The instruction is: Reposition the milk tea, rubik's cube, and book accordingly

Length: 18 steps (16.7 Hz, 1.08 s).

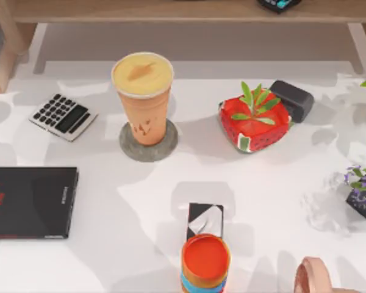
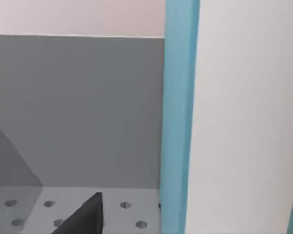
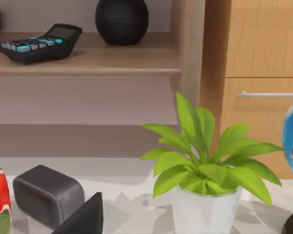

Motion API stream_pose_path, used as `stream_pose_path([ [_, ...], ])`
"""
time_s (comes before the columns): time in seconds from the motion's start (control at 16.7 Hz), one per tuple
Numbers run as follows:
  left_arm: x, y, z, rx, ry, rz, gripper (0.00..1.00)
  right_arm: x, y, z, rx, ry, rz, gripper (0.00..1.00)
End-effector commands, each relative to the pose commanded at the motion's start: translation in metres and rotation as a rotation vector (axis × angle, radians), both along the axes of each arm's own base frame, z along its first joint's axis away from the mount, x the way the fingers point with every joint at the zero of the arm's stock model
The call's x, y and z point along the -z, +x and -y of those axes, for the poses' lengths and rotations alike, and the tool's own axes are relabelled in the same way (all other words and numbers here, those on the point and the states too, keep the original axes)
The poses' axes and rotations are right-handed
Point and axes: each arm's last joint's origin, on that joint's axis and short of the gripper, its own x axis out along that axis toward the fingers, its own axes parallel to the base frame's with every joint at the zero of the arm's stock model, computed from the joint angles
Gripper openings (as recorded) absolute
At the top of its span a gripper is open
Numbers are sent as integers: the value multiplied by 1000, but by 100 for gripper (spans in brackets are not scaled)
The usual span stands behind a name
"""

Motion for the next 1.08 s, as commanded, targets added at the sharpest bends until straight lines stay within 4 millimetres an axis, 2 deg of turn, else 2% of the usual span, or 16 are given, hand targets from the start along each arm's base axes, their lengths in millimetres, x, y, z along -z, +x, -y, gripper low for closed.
stream_pose_path([
  [0.24,-5,2,2,-1,0,0,100,0,0,0,0,0,0,100],
  [0.54,-1,29,0,-1,0,0,100,0,0,0,0,0,0,100],
  [0.78,0,30,1,0,0,0,100,0,0,0,0,0,0,100],
  [1.08,0,30,1,0,0,0,62,0,0,0,0,0,0,100],
])
